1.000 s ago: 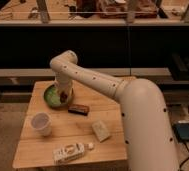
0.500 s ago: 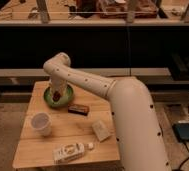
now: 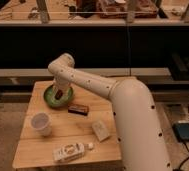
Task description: Place the pepper in the ceramic bowl
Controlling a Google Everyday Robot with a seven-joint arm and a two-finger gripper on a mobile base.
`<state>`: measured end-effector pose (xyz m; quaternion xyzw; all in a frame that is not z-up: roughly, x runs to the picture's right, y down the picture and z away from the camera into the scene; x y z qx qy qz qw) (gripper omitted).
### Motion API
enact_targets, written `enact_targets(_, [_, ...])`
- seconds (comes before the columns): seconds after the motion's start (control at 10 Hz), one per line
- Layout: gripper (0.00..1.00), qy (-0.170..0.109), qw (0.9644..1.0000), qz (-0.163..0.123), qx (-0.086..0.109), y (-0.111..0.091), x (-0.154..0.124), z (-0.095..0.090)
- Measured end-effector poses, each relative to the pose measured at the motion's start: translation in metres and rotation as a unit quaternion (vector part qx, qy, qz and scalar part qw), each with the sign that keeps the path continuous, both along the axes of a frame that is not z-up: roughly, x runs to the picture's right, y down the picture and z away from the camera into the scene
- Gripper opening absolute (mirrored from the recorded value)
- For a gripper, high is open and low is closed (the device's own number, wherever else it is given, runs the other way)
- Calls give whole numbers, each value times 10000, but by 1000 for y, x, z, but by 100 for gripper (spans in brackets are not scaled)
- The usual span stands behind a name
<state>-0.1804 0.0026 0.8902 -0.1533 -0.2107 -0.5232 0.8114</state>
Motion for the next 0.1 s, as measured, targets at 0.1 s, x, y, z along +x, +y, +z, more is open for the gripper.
enact_targets(0.1, [59,17,10000,12,11,0,-3,3])
